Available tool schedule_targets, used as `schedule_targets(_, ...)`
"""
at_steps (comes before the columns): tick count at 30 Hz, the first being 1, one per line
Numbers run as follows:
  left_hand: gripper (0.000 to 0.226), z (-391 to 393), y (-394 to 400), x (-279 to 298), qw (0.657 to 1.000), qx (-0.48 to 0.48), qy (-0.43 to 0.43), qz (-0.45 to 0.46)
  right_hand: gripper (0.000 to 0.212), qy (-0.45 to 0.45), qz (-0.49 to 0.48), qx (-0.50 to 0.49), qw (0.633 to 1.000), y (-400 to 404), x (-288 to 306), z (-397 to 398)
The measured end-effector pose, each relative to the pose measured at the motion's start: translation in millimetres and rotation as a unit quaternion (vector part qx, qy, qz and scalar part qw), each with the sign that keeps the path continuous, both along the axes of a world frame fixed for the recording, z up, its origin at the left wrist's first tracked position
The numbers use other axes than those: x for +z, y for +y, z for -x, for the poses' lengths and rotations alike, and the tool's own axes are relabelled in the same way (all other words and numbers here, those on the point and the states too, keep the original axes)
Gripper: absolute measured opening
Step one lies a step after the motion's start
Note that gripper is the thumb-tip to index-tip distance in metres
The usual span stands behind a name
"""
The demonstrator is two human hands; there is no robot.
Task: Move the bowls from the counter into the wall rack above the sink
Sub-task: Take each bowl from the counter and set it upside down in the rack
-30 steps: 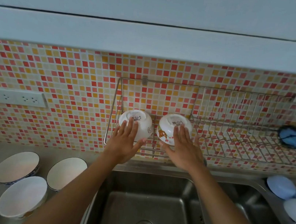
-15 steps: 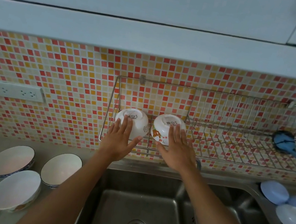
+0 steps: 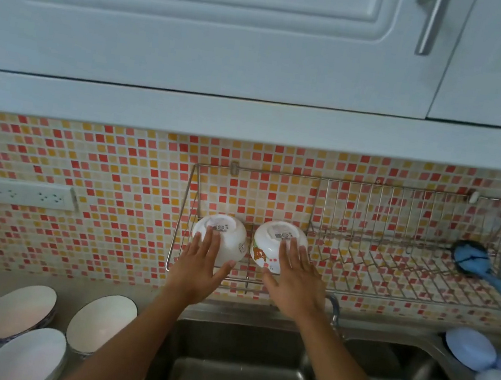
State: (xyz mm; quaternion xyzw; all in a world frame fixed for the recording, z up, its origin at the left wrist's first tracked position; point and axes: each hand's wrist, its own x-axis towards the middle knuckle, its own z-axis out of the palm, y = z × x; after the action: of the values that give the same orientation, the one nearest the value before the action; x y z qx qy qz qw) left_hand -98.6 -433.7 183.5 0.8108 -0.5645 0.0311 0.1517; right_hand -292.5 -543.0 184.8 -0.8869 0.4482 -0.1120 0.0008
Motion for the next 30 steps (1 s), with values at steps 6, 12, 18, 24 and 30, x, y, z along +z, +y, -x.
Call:
schedule_targets(6,0.093,-1,-1,-3,1.0,0.0,-0.005,0.002,0.08,0.007,0.007,-0.004,1.0,0,0,0)
schedule_targets(12,0.081,2,1,0,1.0,-0.009,0.011,0.001,0.079,0.008,0.01,-0.018,1.0,2,2,0)
schedule_targets(18,0.071,-3,26,16,0.994,-0.099,0.036,-0.007,0.057,-0.15,0.065,-0.065,0.984,30,-2,-7)
schedule_targets(24,0.059,-37,117,-15,0.982,-0.113,0.051,0.144,0.043,-0.432,0.019,-0.041,0.901,118,-23,-75)
schedule_targets(30,0.053,-147,220,-81,0.981,0.079,0.146,0.101,0.029,-0.46,-0.039,0.059,0.885,235,-71,-167)
